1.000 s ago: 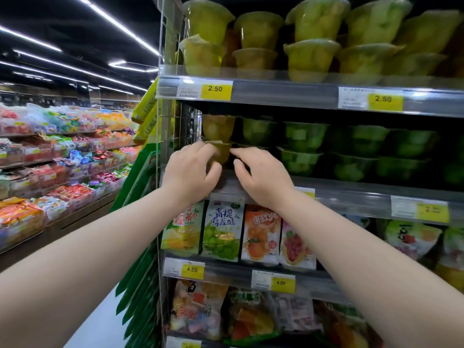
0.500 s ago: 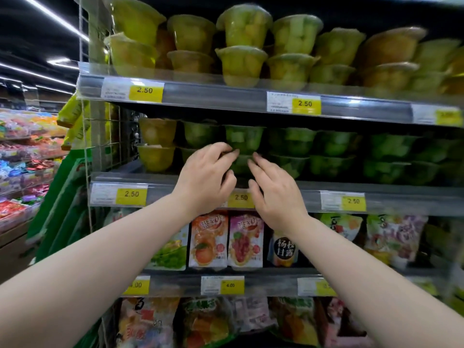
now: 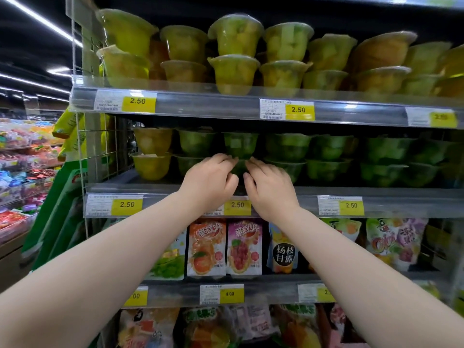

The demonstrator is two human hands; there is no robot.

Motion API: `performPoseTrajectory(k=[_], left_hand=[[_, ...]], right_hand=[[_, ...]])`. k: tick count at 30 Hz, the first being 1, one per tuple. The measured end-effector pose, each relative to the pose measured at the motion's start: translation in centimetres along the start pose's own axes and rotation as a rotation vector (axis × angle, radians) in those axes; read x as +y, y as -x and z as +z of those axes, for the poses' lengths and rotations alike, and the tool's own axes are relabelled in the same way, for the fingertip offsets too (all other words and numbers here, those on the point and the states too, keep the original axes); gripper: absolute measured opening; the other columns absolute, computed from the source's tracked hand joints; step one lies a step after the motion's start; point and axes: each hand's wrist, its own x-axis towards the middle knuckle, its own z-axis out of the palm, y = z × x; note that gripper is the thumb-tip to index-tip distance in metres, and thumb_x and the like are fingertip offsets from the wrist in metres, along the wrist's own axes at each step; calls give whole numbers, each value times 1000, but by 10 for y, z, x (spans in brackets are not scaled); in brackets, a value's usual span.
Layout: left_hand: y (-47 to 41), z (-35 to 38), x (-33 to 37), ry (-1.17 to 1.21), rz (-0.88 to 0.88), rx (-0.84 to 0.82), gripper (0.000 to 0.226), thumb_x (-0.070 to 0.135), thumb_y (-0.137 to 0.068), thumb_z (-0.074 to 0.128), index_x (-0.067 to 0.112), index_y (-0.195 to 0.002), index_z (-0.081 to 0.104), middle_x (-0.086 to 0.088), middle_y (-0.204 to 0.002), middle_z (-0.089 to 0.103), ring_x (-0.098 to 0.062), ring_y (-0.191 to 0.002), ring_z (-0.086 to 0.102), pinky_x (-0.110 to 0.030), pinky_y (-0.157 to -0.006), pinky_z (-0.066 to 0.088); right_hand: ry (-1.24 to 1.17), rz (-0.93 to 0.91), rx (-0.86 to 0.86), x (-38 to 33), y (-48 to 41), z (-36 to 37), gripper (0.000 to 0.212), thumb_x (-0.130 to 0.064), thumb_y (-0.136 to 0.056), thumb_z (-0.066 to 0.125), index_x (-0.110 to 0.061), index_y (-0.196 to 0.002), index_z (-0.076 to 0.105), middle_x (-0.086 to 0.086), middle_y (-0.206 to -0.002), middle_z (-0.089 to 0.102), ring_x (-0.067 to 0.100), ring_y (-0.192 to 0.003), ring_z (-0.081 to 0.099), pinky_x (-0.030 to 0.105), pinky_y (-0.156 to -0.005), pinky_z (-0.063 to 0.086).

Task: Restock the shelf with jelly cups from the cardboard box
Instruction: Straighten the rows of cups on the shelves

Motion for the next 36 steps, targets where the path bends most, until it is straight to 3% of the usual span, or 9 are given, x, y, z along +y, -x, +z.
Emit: performPoseTrajectory(k=[5,8,10,13,20,28,30,33,36], left_hand=[[-2,0,14,92,161,96,52,30,-86,33,10,-123,64,-6,-123,63,-25,-108,60,-36,-88,51],[-6,7,36,121,219,57,58,32,-86,29,11,-132,57,-6,-133,58,-23,-119,56,-36,-97,48],[-9,14,51,125,203,11,65,37,-86,24,12,-141,47,-4,-145,47,-20,-133,44,-33,-108,37],[-13,25,62,98,160,-46,65,34,-85,27,13,-146,38,-3,-153,35,-18,-140,33,-29,-112,27],[-26,33,68,64,101,-56,57,34,-89,34,19,-143,44,1,-150,40,-19,-136,39,-33,-108,35],[-36,37,64,-2,41,-110,51,33,-94,38,22,-144,43,4,-152,37,-15,-139,35,-29,-107,34],[-36,36,67,-3,22,-88,57,38,-88,32,21,-140,49,2,-147,44,-18,-134,40,-31,-104,37],[-36,38,79,14,101,-39,65,42,-81,25,16,-129,60,-2,-135,55,-25,-123,51,-36,-97,45],[-41,44,100,7,197,-45,62,41,-84,26,16,-131,58,-2,-137,55,-23,-123,51,-36,-98,44]], right_hand=[[-62,-201,249,25,13,-18,35,-23,-94,42,-4,-109,68,10,-104,68,28,-96,63,40,-81,49],[-10,-143,322,45,25,-26,35,-19,-93,44,0,-112,65,14,-108,66,28,-100,60,39,-86,47],[25,-83,290,57,34,-27,39,-21,-93,43,1,-119,62,16,-116,64,30,-106,60,41,-92,48],[78,-31,211,69,45,-27,46,-24,-93,40,1,-127,57,19,-128,59,33,-113,59,41,-95,47],[120,-6,99,84,41,-29,48,-30,-91,37,-4,-124,61,15,-130,59,31,-111,61,39,-92,48],[86,10,-78,86,26,-38,76,-47,-82,6,-20,-142,44,0,-151,39,19,-137,38,33,-108,25],[52,-13,-60,91,29,-41,70,-45,-85,11,-19,-139,47,2,-147,44,20,-134,41,34,-107,29],[46,-29,85,113,37,-45,50,-34,-92,31,-11,-123,62,10,-127,61,30,-115,58,41,-94,45],[114,88,112,140,42,-51,51,-35,-92,35,-7,-129,58,16,-134,55,35,-119,55,46,-95,47]])
